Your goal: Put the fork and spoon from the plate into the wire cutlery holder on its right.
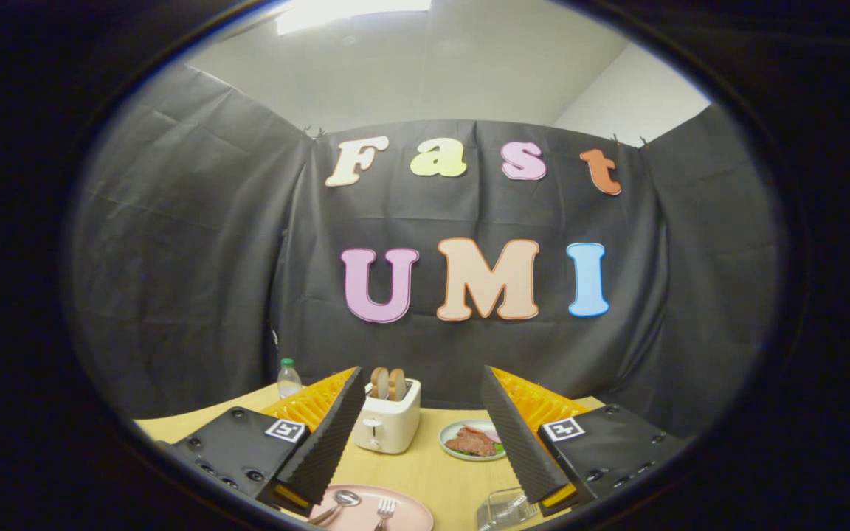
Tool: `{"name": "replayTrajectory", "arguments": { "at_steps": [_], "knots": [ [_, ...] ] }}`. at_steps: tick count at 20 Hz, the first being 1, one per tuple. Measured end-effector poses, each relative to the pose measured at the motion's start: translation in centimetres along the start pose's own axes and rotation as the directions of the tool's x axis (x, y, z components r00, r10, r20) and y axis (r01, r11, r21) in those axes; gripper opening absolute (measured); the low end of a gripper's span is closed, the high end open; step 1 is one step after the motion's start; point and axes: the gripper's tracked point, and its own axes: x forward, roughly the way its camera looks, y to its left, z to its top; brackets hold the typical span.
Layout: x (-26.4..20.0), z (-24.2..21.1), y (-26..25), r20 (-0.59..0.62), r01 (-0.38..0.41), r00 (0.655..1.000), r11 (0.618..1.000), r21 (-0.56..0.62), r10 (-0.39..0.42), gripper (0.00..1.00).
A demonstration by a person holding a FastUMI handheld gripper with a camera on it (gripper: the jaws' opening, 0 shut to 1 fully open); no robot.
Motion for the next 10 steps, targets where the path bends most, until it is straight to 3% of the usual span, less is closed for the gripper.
{"name": "replayTrajectory", "arguments": {
  "at_steps": [10],
  "knots": [
    [0.0, -3.8, 1.6, -0.105, -0.05, 0.993, 0.999, 0.011, 0.051, 1.0]
  ]
}}
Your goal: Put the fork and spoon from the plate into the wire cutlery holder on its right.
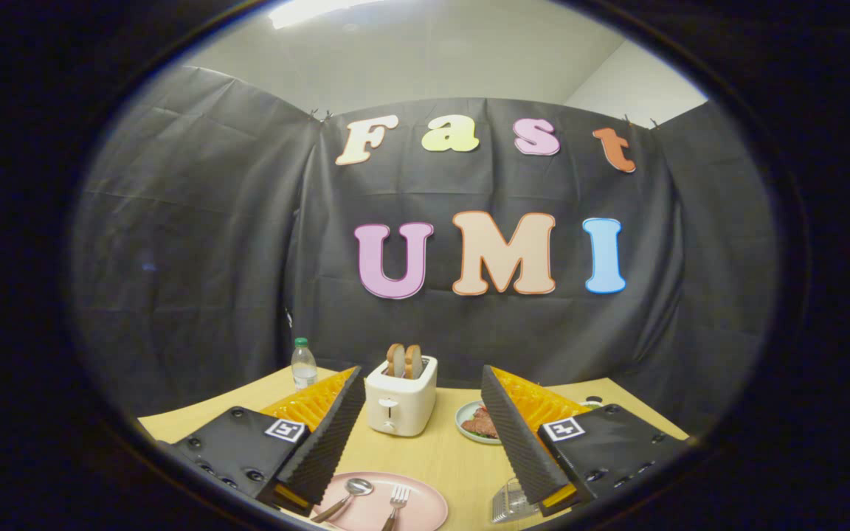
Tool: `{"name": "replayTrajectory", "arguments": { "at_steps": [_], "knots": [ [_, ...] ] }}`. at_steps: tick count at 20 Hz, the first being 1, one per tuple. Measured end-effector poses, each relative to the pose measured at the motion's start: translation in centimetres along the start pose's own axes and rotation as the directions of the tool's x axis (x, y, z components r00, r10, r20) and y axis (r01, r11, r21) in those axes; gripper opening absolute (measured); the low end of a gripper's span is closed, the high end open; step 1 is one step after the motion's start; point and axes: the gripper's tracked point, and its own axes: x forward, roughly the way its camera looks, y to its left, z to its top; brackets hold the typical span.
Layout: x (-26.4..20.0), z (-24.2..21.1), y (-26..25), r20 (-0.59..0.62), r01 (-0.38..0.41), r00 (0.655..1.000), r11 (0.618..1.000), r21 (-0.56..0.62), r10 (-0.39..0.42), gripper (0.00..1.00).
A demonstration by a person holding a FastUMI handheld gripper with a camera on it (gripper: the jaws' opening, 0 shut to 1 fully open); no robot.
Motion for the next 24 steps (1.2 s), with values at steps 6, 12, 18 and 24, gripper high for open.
{"name": "replayTrajectory", "arguments": {
  "at_steps": [6, 12, 18, 24],
  "knots": [
    [-0.4, -4.3, 0.8, -0.092, -0.015, 0.996, 0.999, -0.045, 0.011, 1.0],
    [-0.5, -10.0, 1.4, -0.237, -0.029, 0.971, 0.998, -0.047, 0.017, 1.0],
    [-1.6, -17.4, 1.8, -0.433, -0.043, 0.901, 0.998, -0.039, 0.022, 1.0],
    [-2.3, -22.3, 2.7, -0.541, -0.088, 0.84, 0.994, -0.071, 0.036, 1.0]
  ]
}}
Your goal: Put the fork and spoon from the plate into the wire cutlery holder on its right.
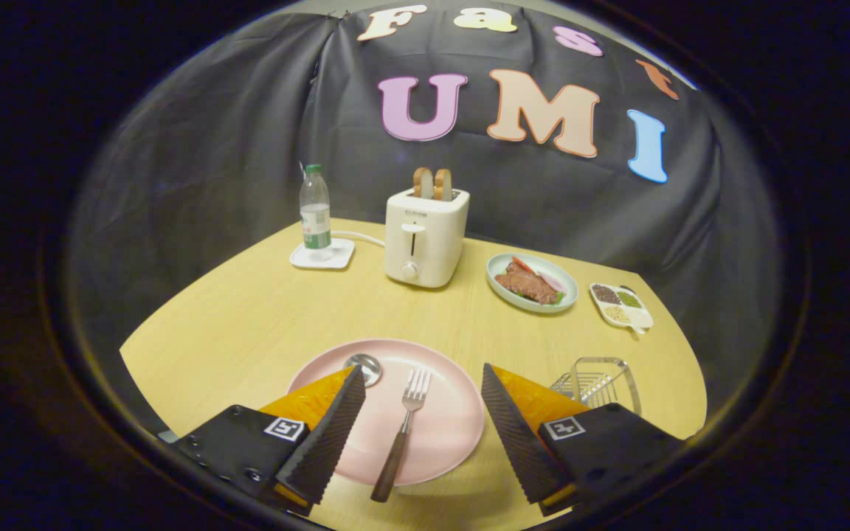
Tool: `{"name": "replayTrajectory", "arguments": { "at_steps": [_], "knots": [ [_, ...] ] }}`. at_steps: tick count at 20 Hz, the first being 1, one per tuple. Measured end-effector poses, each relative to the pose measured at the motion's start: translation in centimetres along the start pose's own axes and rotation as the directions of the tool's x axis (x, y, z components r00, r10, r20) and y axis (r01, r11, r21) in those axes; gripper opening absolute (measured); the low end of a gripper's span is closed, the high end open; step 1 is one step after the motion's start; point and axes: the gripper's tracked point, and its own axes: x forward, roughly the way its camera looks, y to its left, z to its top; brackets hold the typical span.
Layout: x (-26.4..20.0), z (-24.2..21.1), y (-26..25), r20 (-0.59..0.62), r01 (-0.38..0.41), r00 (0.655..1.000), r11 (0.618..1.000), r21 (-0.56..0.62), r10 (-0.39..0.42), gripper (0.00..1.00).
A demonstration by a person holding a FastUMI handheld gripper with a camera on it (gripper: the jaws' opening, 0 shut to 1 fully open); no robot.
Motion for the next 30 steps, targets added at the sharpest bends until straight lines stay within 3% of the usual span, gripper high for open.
{"name": "replayTrajectory", "arguments": {
  "at_steps": [9, 17, 21, 26, 30],
  "knots": [
    [2.0, -6.8, 0.6, -0.206, -0.022, 0.978, 0.999, -0.043, 0.012, 1.0],
    [2.6, -8.5, 1.3, -0.27, -0.045, 0.963, 0.997, -0.07, 0.024, 0.59],
    [2.7, -8.6, 1.2, -0.281, -0.038, 0.96, 0.997, -0.071, 0.017, 0.22],
    [2.6, -8.8, 1.2, -0.296, -0.046, 0.955, 0.997, -0.064, 0.026, 0.08],
    [2.2, -8.3, 0.8, -0.309, -0.07, 0.95, 0.995, -0.066, 0.046, 0.08]
  ]
}}
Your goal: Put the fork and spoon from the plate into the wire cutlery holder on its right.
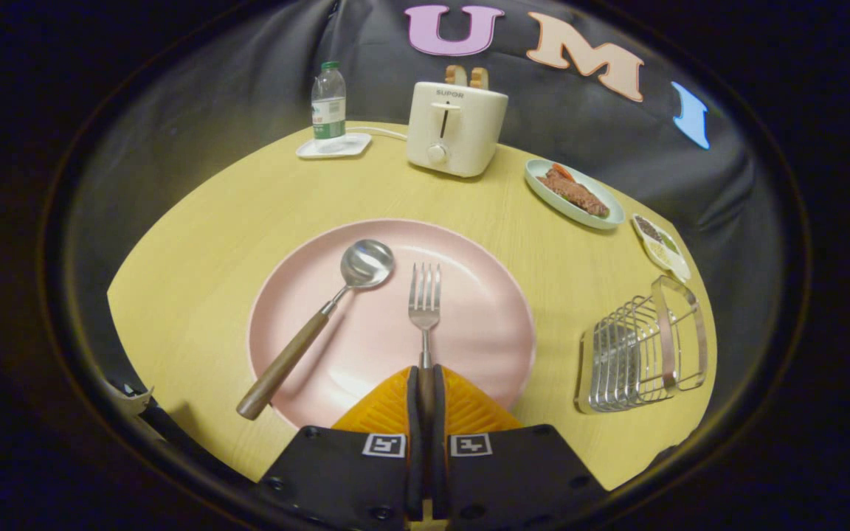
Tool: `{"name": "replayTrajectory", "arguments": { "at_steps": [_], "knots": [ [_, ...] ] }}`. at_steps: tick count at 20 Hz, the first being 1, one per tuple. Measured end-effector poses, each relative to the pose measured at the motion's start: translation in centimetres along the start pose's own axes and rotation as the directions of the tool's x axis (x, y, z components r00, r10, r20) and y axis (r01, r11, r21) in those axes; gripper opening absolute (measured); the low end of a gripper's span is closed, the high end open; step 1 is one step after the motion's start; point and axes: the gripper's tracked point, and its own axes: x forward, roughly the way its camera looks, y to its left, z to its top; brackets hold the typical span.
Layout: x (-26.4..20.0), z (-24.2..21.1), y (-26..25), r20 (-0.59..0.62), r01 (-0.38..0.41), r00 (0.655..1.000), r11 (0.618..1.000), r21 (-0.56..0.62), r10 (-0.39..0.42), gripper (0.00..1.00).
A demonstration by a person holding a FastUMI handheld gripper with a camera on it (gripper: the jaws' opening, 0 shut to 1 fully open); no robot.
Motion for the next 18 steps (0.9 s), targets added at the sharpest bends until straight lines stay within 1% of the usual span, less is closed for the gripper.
{"name": "replayTrajectory", "arguments": {
  "at_steps": [2, 6, 10, 18],
  "knots": [
    [-0.5, 0.6, -0.5, 0.008, -0.006, 1.0, 1.0, 0.007, 0.006, 0.08],
    [-2.1, 1.2, -1.6, -0.023, -0.049, 0.999, 0.999, -0.019, 0.048, 0.08],
    [-4.3, 2.3, -3.8, -0.026, -0.073, 0.997, 0.997, -0.03, 0.072, 0.08],
    [-8.3, 3.8, -10.5, -0.059, -0.099, 0.993, 0.995, -0.013, 0.098, 0.08]
  ]
}}
